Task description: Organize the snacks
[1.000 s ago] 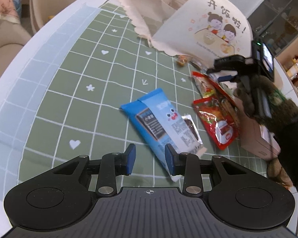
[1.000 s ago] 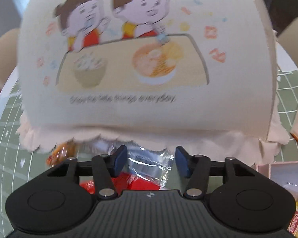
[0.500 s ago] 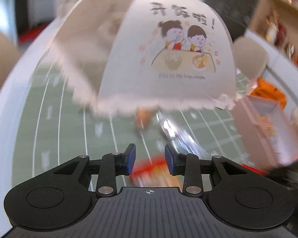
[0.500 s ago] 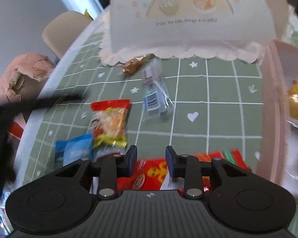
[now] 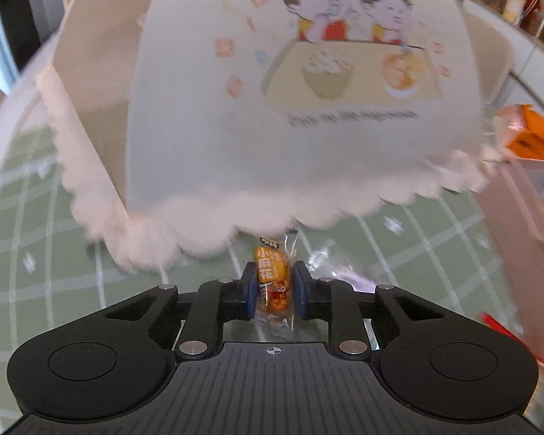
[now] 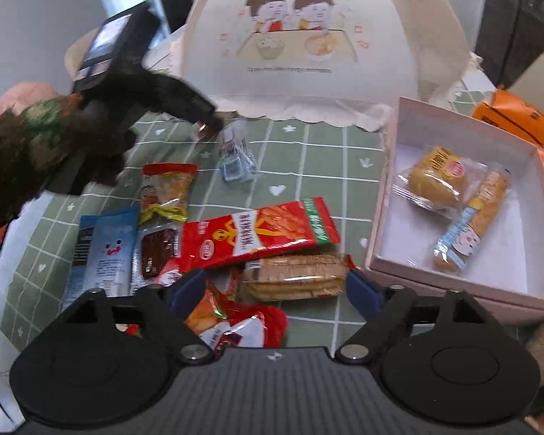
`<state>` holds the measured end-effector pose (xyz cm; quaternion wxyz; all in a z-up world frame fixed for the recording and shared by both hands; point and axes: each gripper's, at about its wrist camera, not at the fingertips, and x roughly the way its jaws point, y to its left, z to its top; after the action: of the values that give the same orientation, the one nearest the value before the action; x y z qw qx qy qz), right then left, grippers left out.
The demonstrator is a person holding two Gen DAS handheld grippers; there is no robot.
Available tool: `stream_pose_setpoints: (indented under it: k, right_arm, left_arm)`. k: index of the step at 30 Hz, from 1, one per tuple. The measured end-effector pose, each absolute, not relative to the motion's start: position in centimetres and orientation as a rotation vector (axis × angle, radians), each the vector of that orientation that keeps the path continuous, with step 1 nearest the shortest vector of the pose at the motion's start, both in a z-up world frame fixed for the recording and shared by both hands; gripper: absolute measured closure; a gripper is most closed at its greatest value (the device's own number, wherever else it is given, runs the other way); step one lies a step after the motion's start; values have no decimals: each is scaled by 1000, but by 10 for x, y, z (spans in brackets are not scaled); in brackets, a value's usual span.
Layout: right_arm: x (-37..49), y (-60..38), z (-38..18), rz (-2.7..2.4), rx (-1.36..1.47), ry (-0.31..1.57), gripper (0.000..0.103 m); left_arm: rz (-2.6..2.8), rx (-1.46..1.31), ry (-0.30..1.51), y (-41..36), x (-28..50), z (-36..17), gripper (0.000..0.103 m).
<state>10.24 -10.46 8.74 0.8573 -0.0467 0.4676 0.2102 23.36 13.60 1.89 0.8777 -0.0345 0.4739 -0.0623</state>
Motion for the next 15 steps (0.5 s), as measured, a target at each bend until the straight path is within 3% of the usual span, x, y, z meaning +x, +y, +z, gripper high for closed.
stream_pose_setpoints:
  k: [7,10,12,15]
  right_arm:
    - [123,-112,46,334,70,1031,17]
    - [129,-103,39,349,126,1035,27]
    - [129,-92,40,407,120,1035,45]
    - [123,-72,45,508,109,1057,58]
  left_arm:
    - [-207,-240,976,137,129,19,79]
    - [-223,-314,981,138,87,24,79]
    - [-222,-338,981,138,65,31,79]
    - [-226,-407,1006,140,36,33,79]
